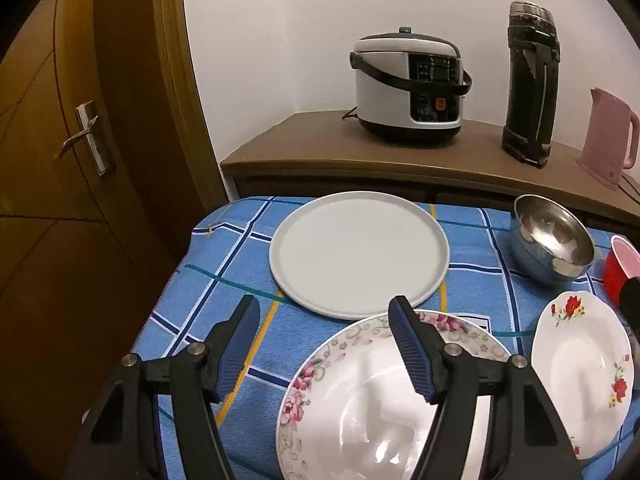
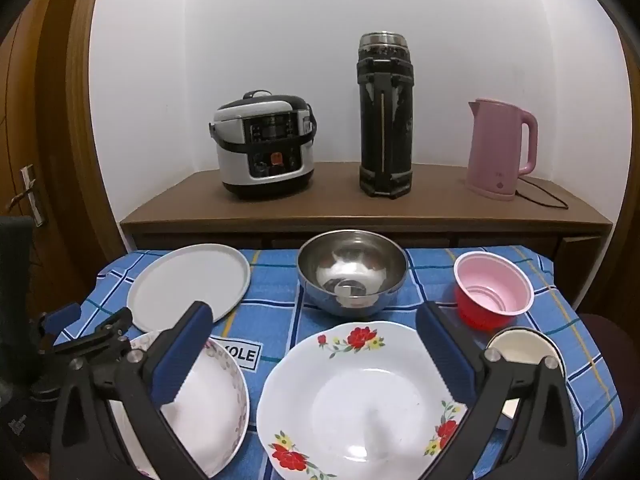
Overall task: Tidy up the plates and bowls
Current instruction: 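Grasp the rim of the pink-floral-rim white plate with the left gripper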
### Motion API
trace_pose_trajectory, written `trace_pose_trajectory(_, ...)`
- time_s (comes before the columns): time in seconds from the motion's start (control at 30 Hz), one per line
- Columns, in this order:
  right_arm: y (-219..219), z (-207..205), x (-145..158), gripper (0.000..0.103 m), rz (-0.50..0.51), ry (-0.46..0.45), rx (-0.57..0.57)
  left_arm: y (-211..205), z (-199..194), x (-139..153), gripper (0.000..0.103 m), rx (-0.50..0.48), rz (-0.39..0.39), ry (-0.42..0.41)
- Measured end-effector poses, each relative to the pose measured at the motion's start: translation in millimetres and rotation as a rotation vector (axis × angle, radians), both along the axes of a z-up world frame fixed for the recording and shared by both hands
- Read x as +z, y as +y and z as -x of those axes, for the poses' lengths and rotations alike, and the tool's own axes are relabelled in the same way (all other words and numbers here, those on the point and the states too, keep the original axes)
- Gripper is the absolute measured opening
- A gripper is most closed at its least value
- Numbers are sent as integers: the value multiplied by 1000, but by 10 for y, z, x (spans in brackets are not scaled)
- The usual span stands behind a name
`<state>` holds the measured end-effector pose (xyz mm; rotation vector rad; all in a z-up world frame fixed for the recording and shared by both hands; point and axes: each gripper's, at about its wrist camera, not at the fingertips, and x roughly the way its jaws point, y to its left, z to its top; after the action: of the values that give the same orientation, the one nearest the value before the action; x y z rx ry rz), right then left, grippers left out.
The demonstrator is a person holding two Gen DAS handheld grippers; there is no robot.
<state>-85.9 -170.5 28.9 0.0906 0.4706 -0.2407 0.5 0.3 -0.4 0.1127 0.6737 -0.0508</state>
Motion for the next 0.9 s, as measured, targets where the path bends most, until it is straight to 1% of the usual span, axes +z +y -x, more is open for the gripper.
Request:
trace_pose_trajectory(0.07, -30, 11, 11, 103, 9, -2, 2, -3, -11, -9, 69, 1, -1, 6)
trace_pose_trajectory(0.1, 26, -20, -31, 103, 20, 20, 2, -7, -18, -15, 69, 4, -4, 9)
trace_pose_trajectory(0.13, 32, -20, -34, 103, 20, 21, 4, -15, -24, -22, 69, 6, -8, 11)
trace_pose_trajectory(0.3, -25, -62, -34, 103, -8, 36, 5, -96, -43, -42, 69, 16, -28, 15)
trace_pose_trajectory(0.33, -18, -55, -50, 103, -3, 36, 7, -5, -1, -29, 69, 23, 7, 7)
trace_pose_trajectory(0.5, -6, -44, -44, 103, -9, 33, 7, -34, 43, -49, 69, 28, 0, 2)
trace_pose_trajectory(0.9, 52, -15, -45, 103, 0, 30, 24, 33, 20, -55, 69, 20, 8, 9)
